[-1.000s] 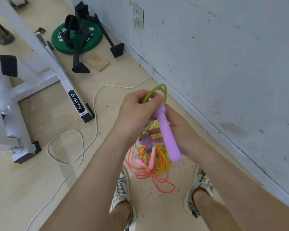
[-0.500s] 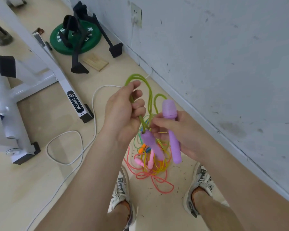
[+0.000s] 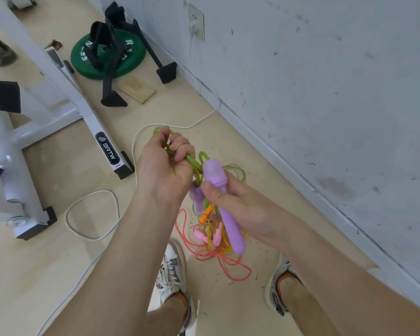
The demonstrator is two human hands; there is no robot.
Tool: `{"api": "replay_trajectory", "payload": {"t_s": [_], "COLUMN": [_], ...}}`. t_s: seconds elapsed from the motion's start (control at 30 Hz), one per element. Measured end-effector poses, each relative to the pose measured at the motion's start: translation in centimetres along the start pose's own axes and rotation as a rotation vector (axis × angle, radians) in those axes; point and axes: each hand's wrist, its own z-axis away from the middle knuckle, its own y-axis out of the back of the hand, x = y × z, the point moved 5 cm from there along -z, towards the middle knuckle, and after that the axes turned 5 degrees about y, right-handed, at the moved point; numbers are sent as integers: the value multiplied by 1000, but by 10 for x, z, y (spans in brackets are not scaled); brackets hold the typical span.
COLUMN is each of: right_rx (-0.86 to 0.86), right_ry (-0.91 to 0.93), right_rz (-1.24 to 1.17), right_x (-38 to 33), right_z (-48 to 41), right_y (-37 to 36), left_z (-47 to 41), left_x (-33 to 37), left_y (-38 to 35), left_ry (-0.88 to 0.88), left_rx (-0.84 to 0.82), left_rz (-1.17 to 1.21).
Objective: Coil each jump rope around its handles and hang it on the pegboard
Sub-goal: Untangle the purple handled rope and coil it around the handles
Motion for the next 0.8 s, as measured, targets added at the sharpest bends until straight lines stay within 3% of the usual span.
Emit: {"api": "replay_trajectory", "payload": {"t_s": [0.13,0.27,0.33,0.5,0.57,0.67,0.73,0.8], "right_rx": [46,319,404,216,274,475,597,651], "right_ry": [36,200,329,247,209,140,121,105], "right_rz": [63,716,872,326,216,-20,-55,-1], "right_x": [7,-4,-13,-12,-15,-13,-14,-16], "right_z": [-6,-4,-2,-6,-3,-2,-3,-3], "right_y": [-1,11,14,7,8,27,45,55], "left_z": [0,0,0,2,4,9,18,29], "left_x": [-4,-2,-4,-5,1,1,-26,-59], "left_y": [0,3,3,-2,0,4,5,9], "left_ry": [58,80,112,39,-59,-201,-90,91], "left_rx": [-26,-27,-50,-19,60,171,16,-173], "left_rz": [109,149,155,114,-136,-1164,-1609,-1700]}}
